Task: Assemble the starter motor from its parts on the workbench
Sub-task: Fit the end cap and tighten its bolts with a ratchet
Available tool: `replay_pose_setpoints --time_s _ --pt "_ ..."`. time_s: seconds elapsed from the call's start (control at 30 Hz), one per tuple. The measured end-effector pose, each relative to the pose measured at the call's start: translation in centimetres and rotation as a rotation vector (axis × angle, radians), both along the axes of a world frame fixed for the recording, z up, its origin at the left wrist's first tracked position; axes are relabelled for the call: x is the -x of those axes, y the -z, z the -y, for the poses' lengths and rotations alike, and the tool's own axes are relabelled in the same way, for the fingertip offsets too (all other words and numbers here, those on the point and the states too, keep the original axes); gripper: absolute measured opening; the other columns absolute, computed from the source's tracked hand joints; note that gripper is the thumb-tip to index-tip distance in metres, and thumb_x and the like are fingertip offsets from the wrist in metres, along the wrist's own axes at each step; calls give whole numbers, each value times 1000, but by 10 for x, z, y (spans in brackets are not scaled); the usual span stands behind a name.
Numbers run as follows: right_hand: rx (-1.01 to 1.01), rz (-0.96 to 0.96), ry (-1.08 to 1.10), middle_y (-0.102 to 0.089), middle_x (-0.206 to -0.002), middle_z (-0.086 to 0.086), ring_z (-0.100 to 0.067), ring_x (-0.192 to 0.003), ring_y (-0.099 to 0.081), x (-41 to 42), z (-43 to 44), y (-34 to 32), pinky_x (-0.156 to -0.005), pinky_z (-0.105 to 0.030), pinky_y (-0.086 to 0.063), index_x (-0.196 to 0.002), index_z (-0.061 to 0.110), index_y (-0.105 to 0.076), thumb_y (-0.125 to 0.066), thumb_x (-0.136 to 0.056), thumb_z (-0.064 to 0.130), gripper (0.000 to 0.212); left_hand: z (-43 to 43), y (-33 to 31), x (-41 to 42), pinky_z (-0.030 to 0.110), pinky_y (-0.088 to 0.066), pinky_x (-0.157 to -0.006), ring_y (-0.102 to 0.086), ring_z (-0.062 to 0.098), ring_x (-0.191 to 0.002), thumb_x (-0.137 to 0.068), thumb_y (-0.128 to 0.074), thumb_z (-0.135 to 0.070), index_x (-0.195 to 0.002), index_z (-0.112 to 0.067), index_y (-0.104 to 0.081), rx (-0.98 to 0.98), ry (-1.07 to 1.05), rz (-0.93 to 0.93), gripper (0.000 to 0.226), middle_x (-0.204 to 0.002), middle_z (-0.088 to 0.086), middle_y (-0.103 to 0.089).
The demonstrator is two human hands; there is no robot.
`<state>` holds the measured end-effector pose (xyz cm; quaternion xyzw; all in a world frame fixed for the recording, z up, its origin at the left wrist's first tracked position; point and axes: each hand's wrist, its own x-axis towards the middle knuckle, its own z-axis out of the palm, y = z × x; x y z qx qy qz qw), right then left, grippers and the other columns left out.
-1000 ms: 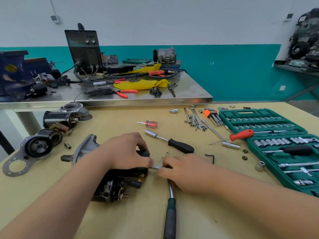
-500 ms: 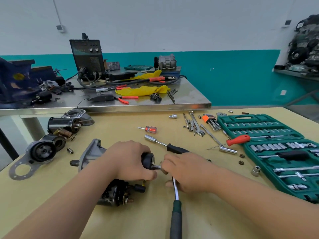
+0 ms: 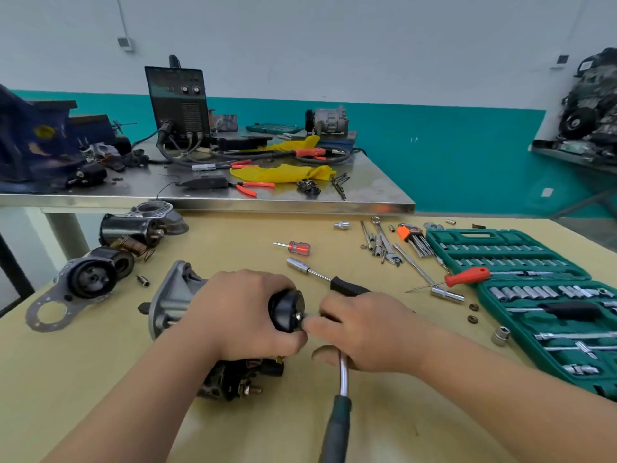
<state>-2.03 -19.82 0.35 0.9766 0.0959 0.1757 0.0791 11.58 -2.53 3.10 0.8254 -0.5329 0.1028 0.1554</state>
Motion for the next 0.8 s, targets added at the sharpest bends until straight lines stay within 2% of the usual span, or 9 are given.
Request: replay_pose_setpoints --time_s 0.03,0.17,0.2,0.27,0.33,0.4,0.57,0.73,0.8 --pt "-12 -20 -8 -63 -95 -2 -18 -70 -61 -2 -1 1 -58 -33 -50 -121 21 -56 -45 -93 50 42 -2 0 0 24 -46 -61 -58 4 -69 -52 -48 -71 -86 -38 -59 19 -10 -1 48 -72 -17 -63" --pt "-1433 -341 429 -62 -59 1 -11 -39 -41 -21 -18 -18 -42 -23 -34 -105 14 -58 -40 -93 51 43 -5 0 -1 24 -45 -59 -57 6 -68 -53 -46 -73 -84 -36 -57 7 -42 36 50 -71 -15 -61" --pt "-1599 -381 526 -59 -54 -2 -13 -34 -34 -26 -17 -23 -38 -20 -28 -99 12 -59 -39 -95 51 43 -5 0 -1 23 -44 -58 -56 6 -67 -53 -46 -74 -84 -36 -57 0 -43 39 50 -71 -15 -61" --pt "-1421 -318 456 -58 -52 1 -14 -35 -36 -25 -19 -26 -38 -20 -30 -91 19 -60 -36 -97 48 38 -4 1 0 22 -40 -56 -55 6 -66 -54 -46 -74 -82 -35 -56 -9 -46 45 49 -70 -15 -60" --pt "-661 -137 229 -62 -65 5 -16 -51 -51 -17 -14 -22 -49 -27 -41 -91 31 -62 -34 -96 46 32 -3 2 -2 22 -38 -56 -55 6 -67 -53 -45 -73 -82 -34 -56 -7 -56 56 50 -71 -14 -60" --pt "-251 -139 106 -64 -84 0 -22 -69 -58 -14 -7 -16 -59 -33 -45 -114 23 -59 -35 -96 46 38 0 3 -3 21 -39 -58 -56 6 -70 -53 -44 -73 -85 -34 -57 -10 -74 58 52 -73 -14 -61" --pt "-1486 -460 552 -51 -47 0 -14 -33 -31 -34 -12 -22 -38 -18 -27 -105 10 -60 -38 -98 49 46 2 4 -4 23 -35 -52 -55 7 -65 -53 -43 -74 -79 -33 -56 -46 -70 58 50 -66 -12 -58" --pt "-608 2 224 -65 -78 -7 -27 -68 -60 -18 -11 -11 -58 -30 -42 -100 11 -62 -43 -97 37 33 3 3 -4 19 -29 -50 -52 14 -67 -49 -42 -75 -84 -39 -58 -40 -91 72 52 -71 -13 -61" --pt "-682 -105 194 -65 -76 -2 -24 -65 -60 -17 -14 -5 -57 -30 -43 -103 17 -62 -42 -96 40 32 1 6 -3 19 -29 -50 -51 15 -66 -49 -42 -76 -83 -40 -59 -29 -90 71 52 -69 -12 -61"
